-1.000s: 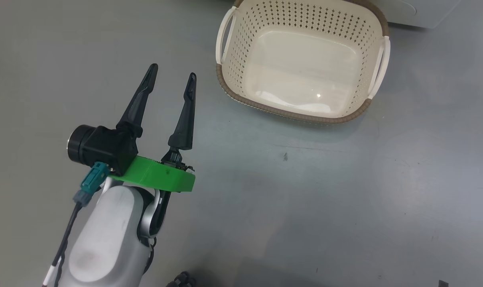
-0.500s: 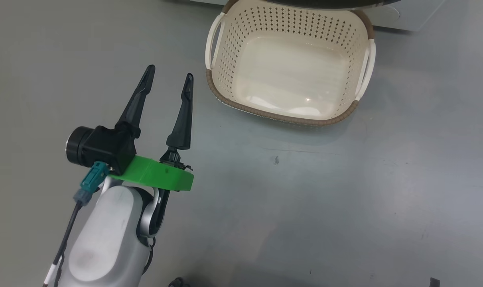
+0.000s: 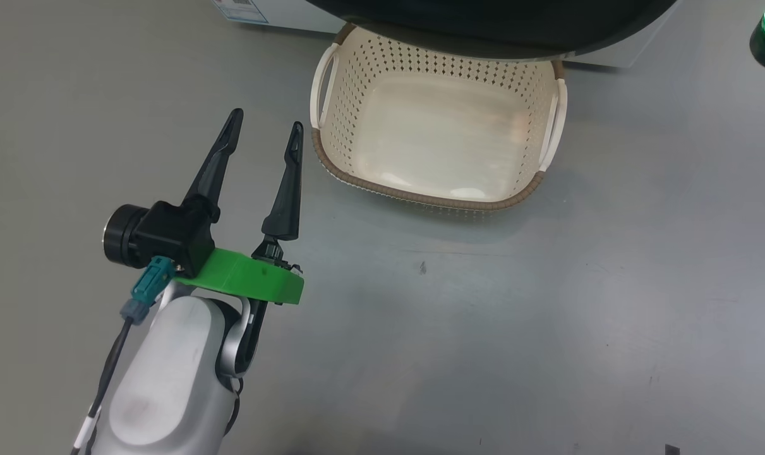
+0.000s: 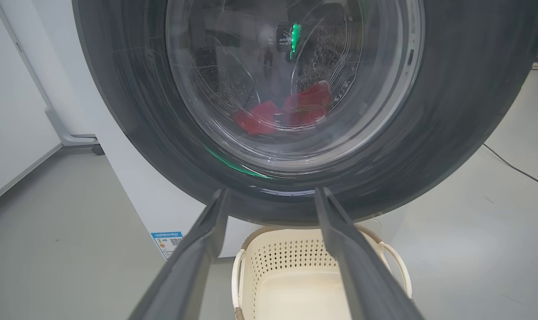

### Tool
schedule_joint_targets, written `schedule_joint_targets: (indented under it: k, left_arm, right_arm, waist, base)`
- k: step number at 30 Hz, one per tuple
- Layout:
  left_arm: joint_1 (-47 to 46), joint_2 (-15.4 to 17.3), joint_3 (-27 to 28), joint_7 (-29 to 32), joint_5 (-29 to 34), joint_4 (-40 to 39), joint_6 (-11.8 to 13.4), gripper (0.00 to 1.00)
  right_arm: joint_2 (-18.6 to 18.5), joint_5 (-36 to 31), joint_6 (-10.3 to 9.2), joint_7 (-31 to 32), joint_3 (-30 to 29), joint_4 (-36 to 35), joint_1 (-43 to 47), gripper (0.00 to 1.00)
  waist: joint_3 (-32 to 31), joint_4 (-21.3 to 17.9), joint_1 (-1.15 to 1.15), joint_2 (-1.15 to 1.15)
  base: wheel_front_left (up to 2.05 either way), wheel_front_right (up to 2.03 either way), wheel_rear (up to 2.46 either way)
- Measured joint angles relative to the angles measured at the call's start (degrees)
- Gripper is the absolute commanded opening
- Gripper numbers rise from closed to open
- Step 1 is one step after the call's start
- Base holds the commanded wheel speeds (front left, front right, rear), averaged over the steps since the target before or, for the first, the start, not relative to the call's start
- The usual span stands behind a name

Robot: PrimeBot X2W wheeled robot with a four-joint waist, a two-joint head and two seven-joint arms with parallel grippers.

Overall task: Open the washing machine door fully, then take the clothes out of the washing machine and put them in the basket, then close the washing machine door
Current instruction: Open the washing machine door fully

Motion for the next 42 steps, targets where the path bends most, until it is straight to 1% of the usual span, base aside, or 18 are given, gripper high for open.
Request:
schedule_joint_targets:
  k: [6, 12, 17, 25, 37, 42]
  left_arm:
    - [0.13, 0.00, 0.01, 0.00, 0.57, 0.91, -0.02, 1.00]
    - [0.45, 0.00, -0.08, 0.00, 0.96, 1.63, -0.25, 1.00]
    - [1.94, 0.01, -0.15, 0.00, 0.96, 2.57, -0.27, 1.00]
    - [4.14, 0.03, -0.13, 0.00, 0.96, 3.39, -0.29, 1.00]
    - [6.39, 0.05, -0.05, 0.00, 1.03, 4.53, -0.35, 1.00]
    - [7.42, 0.08, -0.09, 0.00, 1.02, 4.88, -0.35, 1.00]
  right_arm:
    - [1.27, 0.56, 1.31, 1.30, 0.35, 0.07, 2.70, 0.00]
    - [2.52, 1.24, 3.15, 2.47, 0.92, 0.20, 5.76, 0.00]
    - [3.67, 1.68, 4.13, 3.97, 1.87, 0.34, 8.51, 0.00]
    - [6.00, 2.57, 5.11, 5.32, 2.94, 0.37, 12.83, 0.00]
    - [9.09, 3.58, 6.08, 7.53, 4.85, -0.27, 18.90, 0.00]
    - [10.34, 3.75, 6.15, 8.38, 6.13, -1.01, 21.26, 0.00]
  waist:
    - [-1.59, -0.53, 0.00, 0.00]
    - [-3.59, -0.71, 0.00, 0.00]
    - [-5.59, -0.61, 0.00, 0.00]
    - [-9.03, -0.34, 0.00, 0.00]
    - [-13.34, 0.46, 0.00, 0.00]
    - [-14.77, 1.30, 0.00, 0.00]
  base:
    - [0.00, 0.00, 0.00]
    - [0.00, 0.00, 0.00]
    - [0.00, 0.00, 0.00]
    - [0.00, 0.00, 0.00]
    - [0.00, 0.00, 0.00]
    - [0.00, 0.00, 0.00]
